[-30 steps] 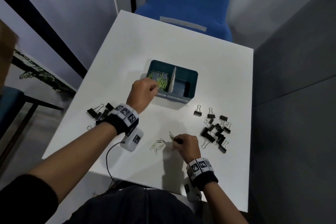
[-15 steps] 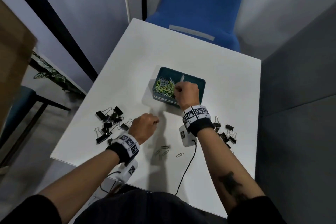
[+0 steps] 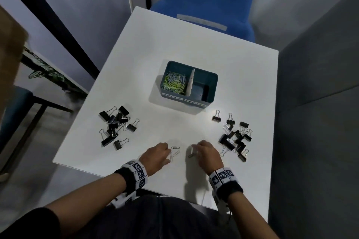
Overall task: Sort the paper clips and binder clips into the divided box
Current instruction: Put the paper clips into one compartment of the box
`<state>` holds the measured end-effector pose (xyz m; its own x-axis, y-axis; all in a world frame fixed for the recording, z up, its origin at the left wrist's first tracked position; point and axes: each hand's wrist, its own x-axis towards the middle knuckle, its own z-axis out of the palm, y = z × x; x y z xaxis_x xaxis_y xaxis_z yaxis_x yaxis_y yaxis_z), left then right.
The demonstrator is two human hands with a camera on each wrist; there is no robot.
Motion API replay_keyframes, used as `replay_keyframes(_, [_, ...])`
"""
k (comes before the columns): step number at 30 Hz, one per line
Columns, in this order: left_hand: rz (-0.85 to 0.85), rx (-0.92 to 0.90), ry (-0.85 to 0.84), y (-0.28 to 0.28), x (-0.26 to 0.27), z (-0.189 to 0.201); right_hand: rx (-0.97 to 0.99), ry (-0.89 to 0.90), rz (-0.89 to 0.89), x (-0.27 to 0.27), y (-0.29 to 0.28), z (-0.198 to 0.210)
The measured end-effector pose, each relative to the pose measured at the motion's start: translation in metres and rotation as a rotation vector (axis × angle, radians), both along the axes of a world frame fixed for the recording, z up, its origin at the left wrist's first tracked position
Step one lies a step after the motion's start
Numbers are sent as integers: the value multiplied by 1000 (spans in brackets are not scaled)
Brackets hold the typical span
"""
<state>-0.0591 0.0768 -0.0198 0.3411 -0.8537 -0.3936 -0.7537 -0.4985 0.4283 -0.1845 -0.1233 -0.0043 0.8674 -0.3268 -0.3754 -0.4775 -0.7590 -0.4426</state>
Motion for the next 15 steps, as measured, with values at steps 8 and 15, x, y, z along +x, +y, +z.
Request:
replay_keyframes(8, [-129,-104,-79,-14,3,-6,-14,-91,12,-18,32,-17])
replay_keyframes(15, [-84,-119,-77,-27,7,2,-46,-82,76,-7,40,-21])
